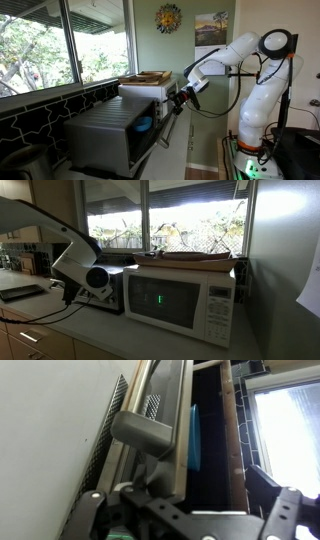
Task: Open the microwave door, put the blue bowl in the microwave and then close the microwave door
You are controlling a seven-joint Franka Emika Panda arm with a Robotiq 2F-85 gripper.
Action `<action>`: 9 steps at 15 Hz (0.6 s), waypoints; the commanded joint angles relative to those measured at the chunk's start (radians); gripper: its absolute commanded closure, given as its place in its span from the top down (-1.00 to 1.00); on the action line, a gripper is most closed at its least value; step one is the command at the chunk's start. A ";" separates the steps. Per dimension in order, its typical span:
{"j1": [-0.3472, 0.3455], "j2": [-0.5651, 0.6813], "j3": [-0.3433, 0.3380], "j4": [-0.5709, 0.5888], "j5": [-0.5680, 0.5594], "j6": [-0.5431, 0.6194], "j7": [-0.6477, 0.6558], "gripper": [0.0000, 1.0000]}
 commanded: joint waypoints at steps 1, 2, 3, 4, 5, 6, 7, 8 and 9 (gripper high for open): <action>-0.024 -0.054 0.028 -0.036 0.052 -0.001 -0.033 1.00; -0.026 -0.059 0.032 -0.037 0.058 0.000 -0.035 1.00; -0.027 -0.064 0.036 -0.038 0.064 0.001 -0.036 1.00; -0.028 -0.071 0.040 -0.038 0.077 0.008 -0.035 1.00; -0.029 -0.075 0.043 -0.036 0.086 0.008 -0.034 1.00; -0.031 -0.078 0.048 -0.034 0.091 0.009 -0.032 1.00; -0.033 -0.081 0.052 -0.033 0.094 0.008 -0.036 1.00; -0.034 -0.084 0.054 -0.033 0.097 0.008 -0.036 1.00; -0.036 -0.085 0.056 -0.031 0.096 0.007 -0.035 1.00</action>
